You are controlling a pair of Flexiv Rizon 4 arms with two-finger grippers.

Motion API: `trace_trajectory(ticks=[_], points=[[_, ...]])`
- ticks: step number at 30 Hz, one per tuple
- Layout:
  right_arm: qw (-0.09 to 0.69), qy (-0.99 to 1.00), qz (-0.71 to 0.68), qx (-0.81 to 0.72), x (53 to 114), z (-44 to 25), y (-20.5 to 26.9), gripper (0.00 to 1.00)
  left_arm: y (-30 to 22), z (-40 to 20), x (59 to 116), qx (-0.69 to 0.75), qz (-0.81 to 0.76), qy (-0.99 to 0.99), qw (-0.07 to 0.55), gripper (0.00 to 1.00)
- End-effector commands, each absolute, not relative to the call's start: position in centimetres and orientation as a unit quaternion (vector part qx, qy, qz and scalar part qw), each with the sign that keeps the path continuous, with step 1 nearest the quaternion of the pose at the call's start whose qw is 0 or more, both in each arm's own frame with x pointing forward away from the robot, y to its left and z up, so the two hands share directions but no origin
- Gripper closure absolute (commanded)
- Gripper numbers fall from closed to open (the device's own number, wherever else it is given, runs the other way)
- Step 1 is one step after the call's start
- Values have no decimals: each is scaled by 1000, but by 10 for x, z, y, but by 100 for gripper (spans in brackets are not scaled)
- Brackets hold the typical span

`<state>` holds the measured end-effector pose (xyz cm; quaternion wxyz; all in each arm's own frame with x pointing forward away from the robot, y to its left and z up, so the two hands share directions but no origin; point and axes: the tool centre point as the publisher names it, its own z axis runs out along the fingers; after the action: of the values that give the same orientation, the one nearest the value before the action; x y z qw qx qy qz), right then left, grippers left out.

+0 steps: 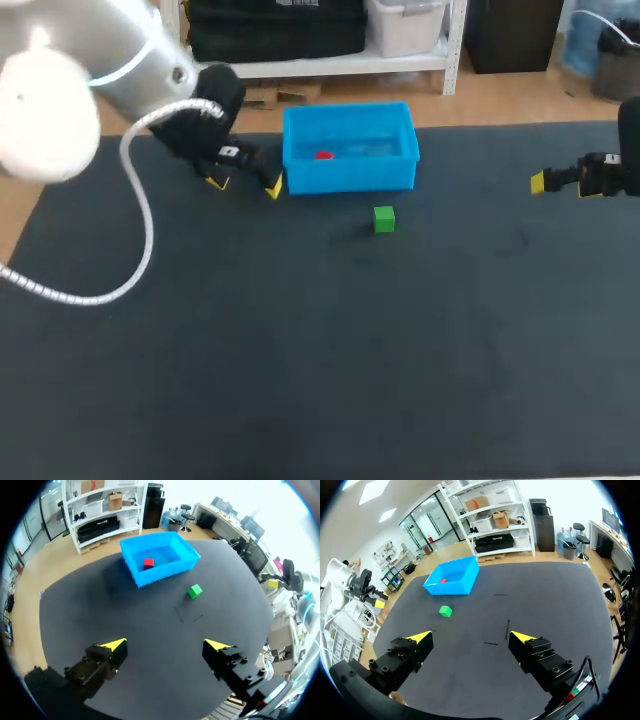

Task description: Use the left arm to pick the red cube and place it into the blue plastic box first, then use the right arm to grasp the green cube and put it into the same blue plastic box after the first action is fully finished.

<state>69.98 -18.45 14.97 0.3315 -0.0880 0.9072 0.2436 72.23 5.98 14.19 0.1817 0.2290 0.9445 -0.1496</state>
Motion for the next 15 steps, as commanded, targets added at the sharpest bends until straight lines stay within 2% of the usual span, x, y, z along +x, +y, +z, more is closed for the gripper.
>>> trace_trajectory(ticks=[1, 15], points=[[331, 907, 244, -89, 700, 150, -185, 0, 69, 138, 715, 198, -200, 891, 357, 0], [331, 907, 244, -89, 700, 150, -185, 0, 66, 142, 718, 217, -227, 887, 339, 0]])
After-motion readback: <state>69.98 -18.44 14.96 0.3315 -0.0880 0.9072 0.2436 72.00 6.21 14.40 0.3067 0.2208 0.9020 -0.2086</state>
